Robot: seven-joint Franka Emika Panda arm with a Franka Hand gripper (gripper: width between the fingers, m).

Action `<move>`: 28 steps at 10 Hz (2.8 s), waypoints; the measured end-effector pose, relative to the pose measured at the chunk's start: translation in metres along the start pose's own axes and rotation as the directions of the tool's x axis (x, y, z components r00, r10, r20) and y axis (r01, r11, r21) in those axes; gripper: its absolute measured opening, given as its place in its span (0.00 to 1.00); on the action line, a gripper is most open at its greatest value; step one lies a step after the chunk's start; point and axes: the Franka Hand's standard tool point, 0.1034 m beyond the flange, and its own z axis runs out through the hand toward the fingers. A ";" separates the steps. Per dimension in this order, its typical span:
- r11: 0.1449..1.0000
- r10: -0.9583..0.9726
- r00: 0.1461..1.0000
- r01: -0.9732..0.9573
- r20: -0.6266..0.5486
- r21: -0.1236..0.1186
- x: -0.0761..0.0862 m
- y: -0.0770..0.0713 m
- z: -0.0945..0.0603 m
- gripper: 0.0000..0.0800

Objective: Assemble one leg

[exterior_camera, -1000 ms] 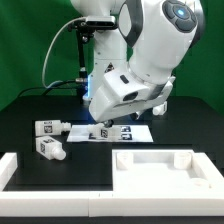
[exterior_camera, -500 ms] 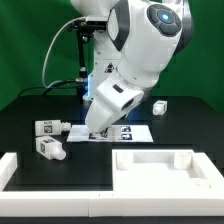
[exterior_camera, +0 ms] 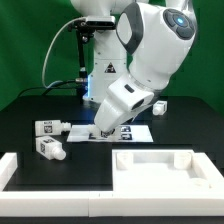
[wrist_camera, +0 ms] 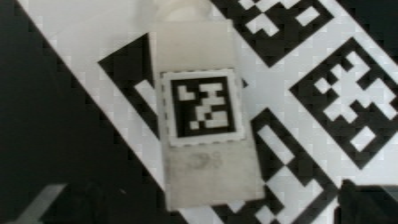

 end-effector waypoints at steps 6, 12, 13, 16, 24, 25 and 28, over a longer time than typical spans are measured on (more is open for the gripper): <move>0.999 -0.002 0.944 -0.012 0.329 0.038 -0.003 -0.003 0.003 0.81; 1.000 0.003 0.961 -0.002 0.275 -0.006 0.001 0.002 0.014 0.81; 1.000 0.003 0.961 -0.001 0.275 -0.007 0.002 0.003 0.014 0.75; 1.000 0.004 0.961 -0.002 0.276 -0.007 0.002 0.003 0.013 0.40; 0.946 0.315 0.904 -0.323 0.291 -0.021 0.048 0.021 -0.124 0.36; 0.948 0.314 0.918 -0.319 0.242 -0.020 0.049 0.025 -0.122 0.36; 0.947 0.322 0.946 -0.320 0.043 -0.035 0.052 0.030 -0.126 0.36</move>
Offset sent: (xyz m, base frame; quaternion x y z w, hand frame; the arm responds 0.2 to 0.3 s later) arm -0.0021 0.0036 0.0005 -0.0323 -0.1481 0.0259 0.9881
